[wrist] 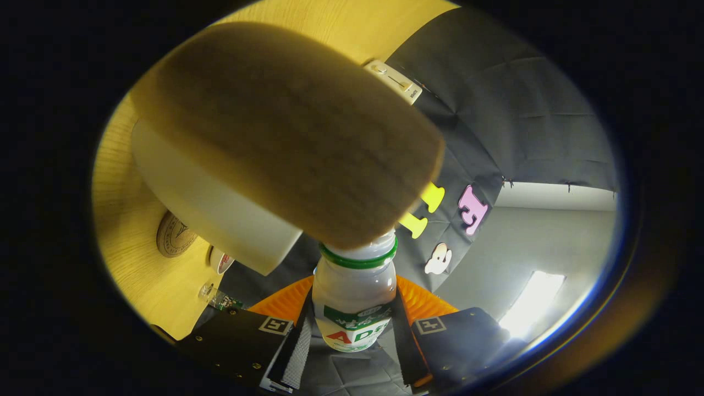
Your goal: Take the bottle from table, then pour the juice into the cup, finally place the bottle on the coaster
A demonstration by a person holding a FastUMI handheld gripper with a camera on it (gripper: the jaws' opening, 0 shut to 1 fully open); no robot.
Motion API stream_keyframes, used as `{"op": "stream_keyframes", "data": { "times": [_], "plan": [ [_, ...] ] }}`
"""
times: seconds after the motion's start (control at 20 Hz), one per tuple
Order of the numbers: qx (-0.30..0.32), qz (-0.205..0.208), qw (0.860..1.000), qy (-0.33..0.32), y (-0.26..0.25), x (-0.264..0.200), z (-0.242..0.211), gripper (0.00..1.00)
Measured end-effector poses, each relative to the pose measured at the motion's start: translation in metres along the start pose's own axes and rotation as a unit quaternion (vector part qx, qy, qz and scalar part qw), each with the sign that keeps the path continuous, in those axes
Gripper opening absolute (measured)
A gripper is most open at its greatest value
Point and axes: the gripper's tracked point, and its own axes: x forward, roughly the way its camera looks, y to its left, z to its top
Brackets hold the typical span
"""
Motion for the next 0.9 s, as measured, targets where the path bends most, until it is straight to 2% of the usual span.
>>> {"op": "stream_keyframes", "data": {
  "times": [0.7, 0.9],
  "plan": [
    [0.021, 0.006, 1.0, 0.003, 0.0053, 0.0005, -0.0051, 0.66],
    [0.074, 0.011, 0.997, 0.01, 0.0055, 0.0006, -0.0106, 0.66]
  ]
}}
